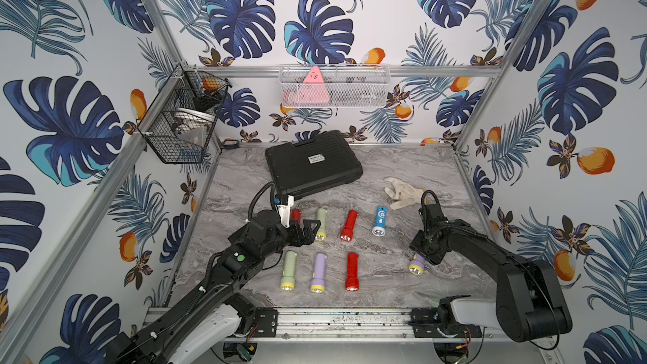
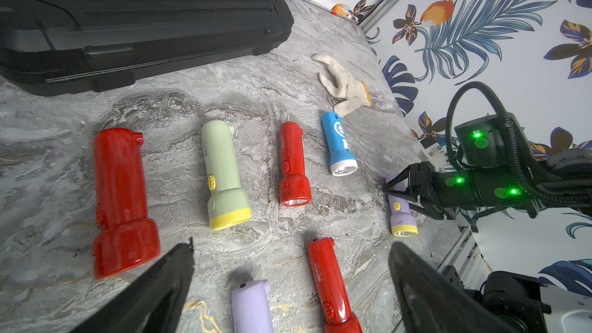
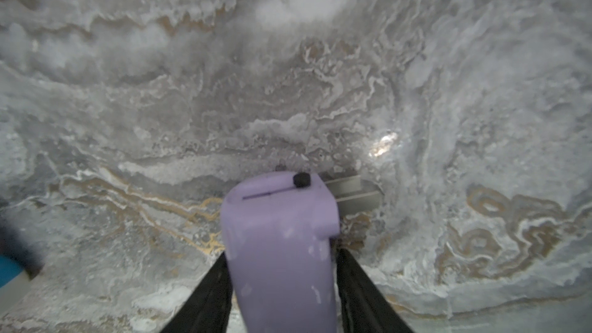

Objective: Close the plug at the bottom of the flashlight
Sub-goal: Pick up the flashlight from the center of the board.

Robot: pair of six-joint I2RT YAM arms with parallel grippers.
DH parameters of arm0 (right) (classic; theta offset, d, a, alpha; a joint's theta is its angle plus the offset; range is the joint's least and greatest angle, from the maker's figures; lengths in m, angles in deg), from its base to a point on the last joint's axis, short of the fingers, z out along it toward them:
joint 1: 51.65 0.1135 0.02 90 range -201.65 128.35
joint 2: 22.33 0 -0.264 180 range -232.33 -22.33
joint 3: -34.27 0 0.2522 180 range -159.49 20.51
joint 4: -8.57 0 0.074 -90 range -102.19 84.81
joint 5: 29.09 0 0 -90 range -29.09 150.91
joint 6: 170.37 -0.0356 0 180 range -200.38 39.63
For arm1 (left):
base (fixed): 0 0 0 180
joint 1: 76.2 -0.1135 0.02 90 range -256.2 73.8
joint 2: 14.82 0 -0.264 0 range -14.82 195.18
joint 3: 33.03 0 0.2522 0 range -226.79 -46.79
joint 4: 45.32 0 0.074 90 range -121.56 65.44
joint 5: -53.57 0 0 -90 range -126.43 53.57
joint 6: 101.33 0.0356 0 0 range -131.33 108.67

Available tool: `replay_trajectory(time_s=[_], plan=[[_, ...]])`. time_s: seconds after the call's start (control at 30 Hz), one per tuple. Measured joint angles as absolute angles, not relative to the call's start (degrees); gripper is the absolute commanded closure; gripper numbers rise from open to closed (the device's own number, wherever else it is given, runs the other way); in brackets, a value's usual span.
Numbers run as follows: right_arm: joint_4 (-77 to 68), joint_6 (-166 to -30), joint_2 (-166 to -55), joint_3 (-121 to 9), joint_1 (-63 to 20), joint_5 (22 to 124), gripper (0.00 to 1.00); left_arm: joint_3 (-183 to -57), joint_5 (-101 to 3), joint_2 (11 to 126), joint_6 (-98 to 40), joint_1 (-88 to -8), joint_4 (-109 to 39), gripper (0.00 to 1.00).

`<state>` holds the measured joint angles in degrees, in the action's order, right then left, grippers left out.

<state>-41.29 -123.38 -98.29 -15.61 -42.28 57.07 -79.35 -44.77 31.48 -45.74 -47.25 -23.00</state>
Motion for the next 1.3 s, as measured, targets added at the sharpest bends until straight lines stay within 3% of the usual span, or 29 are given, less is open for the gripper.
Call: replay_trajectory(time_s=[0.17, 0.37, 0.6, 0.83, 1.1, 1.3], plan=[[-40.7, -123.2, -98.6, -15.3, -42.3, 56.6, 0.58, -79.7, -44.8, 31.7, -45.7, -47.3, -22.9, 0.01], [-39.5, -121.5, -98.1, -15.1, -42.3, 56.9, 0.78, -79.8, -44.8, 32.2, -45.7, -47.3, -22.9, 0.01], [-38.4, -118.3, -96.3, -16.6, -42.3, 59.8, 0.88, -79.9, -45.2, 33.0, -45.7, -47.3, -22.9, 0.01], [-40.7, -111.7, -87.1, -24.7, -41.9, 61.6, 1.0, -80.7, -46.5, 34.4, -46.2, -47.3, -23.4, 0.01], [-38.2, -102.4, -83.2, -32.7, -36.7, 65.9, 1.0, -85.0, -50.8, 38.6, -49.0, -47.3, -24.1, 0.01], [-26.3, -91.0, -82.9, -30.0, -23.1, 61.3, 1.0, -89.9, -53.7, 40.8, -50.5, -47.3, -23.9, 0.01]])
